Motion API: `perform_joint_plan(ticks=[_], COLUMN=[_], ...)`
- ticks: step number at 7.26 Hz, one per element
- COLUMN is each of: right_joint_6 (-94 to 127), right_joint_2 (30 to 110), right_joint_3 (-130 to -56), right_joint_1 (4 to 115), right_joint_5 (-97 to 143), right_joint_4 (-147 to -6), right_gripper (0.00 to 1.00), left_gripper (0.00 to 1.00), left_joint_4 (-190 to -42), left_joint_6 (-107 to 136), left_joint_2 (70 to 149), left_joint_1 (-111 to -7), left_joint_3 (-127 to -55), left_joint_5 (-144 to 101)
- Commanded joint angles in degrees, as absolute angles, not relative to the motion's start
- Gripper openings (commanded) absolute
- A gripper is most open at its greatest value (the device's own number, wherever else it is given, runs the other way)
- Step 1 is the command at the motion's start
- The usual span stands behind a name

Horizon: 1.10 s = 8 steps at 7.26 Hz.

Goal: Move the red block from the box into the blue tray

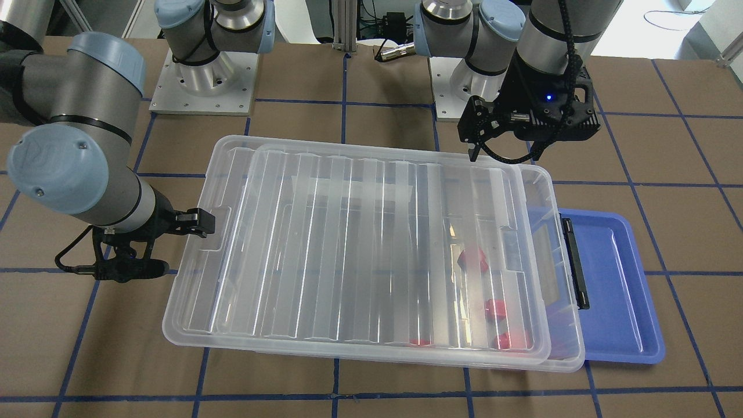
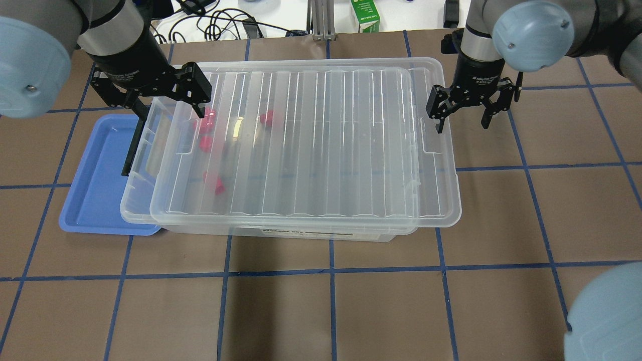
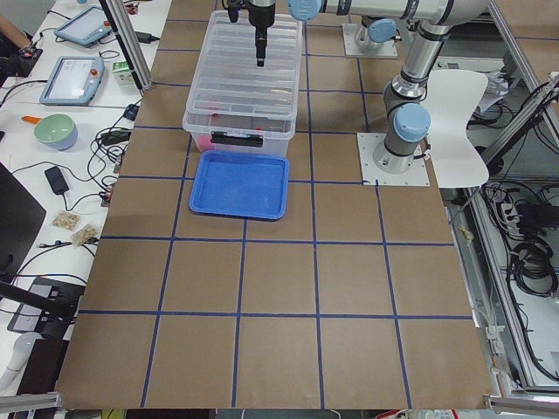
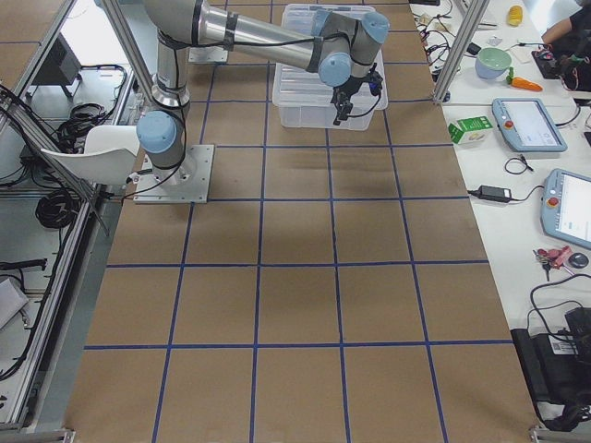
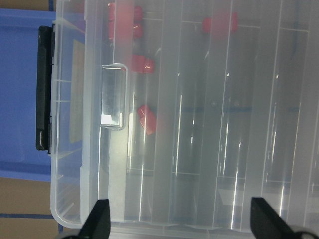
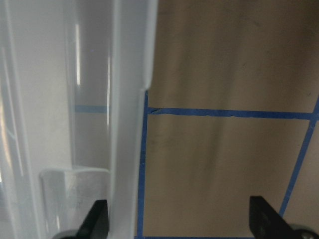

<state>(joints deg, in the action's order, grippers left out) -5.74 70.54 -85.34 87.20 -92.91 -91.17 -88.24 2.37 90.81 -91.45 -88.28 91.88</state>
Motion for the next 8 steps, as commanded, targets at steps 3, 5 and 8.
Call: perform_joint_plan(ticks=[3, 5, 8], right_joint_6=[-12.28, -15.36, -18.97], right_joint_2=[70.58, 70.58, 70.58], right_joint_3=[-84.82, -84.81, -84.73], right_joint_1=[82.46, 80.25, 78.4], right_joint_5=[-93.34, -93.34, -94.92], right_joint_4=[-91.14, -91.23, -91.32], right_gripper=[1.0, 1.0, 1.0], left_gripper=[1.0, 1.0, 1.0], left_joint_4=[-88.24, -88.24, -88.24], left_joint_6=[2.37, 2.37, 2.37], left_joint_2=[90.88, 90.88, 90.97], left_joint_1=[-91.41, -91.41, -91.49], left_joint_3=[-88.33, -88.33, -88.33], left_joint_5=[91.76, 91.76, 91.76])
